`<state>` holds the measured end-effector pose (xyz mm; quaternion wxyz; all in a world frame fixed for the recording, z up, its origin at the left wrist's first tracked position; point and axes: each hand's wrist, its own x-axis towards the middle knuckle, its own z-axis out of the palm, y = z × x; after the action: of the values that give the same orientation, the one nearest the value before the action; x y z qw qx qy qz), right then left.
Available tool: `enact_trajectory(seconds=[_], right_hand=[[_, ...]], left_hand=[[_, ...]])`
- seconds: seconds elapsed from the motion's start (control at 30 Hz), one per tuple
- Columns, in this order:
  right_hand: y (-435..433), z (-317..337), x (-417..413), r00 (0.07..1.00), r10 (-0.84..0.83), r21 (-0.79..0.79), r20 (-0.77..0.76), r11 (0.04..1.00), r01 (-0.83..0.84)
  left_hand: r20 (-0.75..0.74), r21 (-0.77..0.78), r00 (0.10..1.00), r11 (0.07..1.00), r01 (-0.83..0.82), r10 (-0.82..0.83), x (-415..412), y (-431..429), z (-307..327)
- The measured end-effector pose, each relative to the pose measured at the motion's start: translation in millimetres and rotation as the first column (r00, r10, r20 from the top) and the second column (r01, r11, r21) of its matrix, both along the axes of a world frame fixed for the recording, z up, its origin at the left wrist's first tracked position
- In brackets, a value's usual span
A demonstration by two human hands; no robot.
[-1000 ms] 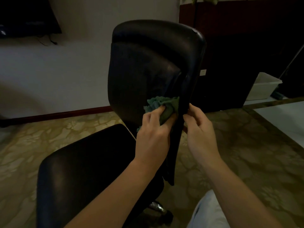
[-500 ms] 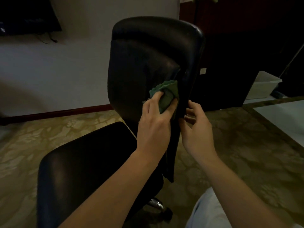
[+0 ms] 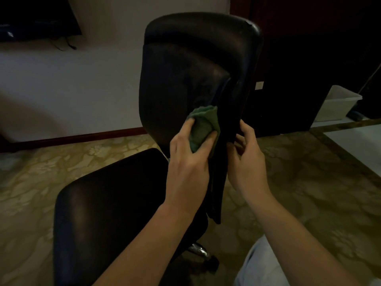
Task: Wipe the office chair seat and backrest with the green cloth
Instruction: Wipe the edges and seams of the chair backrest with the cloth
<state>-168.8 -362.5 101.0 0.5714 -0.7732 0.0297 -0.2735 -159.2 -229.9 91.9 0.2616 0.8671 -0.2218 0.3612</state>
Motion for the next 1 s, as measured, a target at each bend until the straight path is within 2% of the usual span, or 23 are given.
enact_trajectory(seconds=[0.1,0.17,0.27,0.57,0.77,1.0], right_hand=[[-2,-1,-1,1.000,0.013,0.034,-0.015,0.999,-0.012],[-4,-1,-2,1.000,0.005,0.027,-0.017,1.000,-0.005],[-6,-1,-2,1.000,-0.010,0.007,-0.023,1.000,0.010],[-4,-3,-2,1.000,0.001,0.031,-0.009,1.000,-0.001],[-2,-2,-1,1.000,-0.002,0.041,-0.003,0.999,0.002],[-3,-5,-1,1.000,-0.015,0.048,-0.009,0.999,0.015]], left_hand=[[0.020,0.099,1.000,0.995,0.014,-0.016,13,-8,3],[-0.019,0.134,1.000,0.991,-0.008,0.011,20,-12,-1],[-0.073,0.089,0.997,0.996,0.002,0.005,23,-13,-5],[-0.012,-0.102,0.995,0.990,0.093,-0.094,25,-10,3],[-0.067,-0.026,0.996,0.998,0.056,-0.057,25,-13,-6],[-0.055,0.086,0.995,0.993,-0.076,0.081,15,-23,-14]])
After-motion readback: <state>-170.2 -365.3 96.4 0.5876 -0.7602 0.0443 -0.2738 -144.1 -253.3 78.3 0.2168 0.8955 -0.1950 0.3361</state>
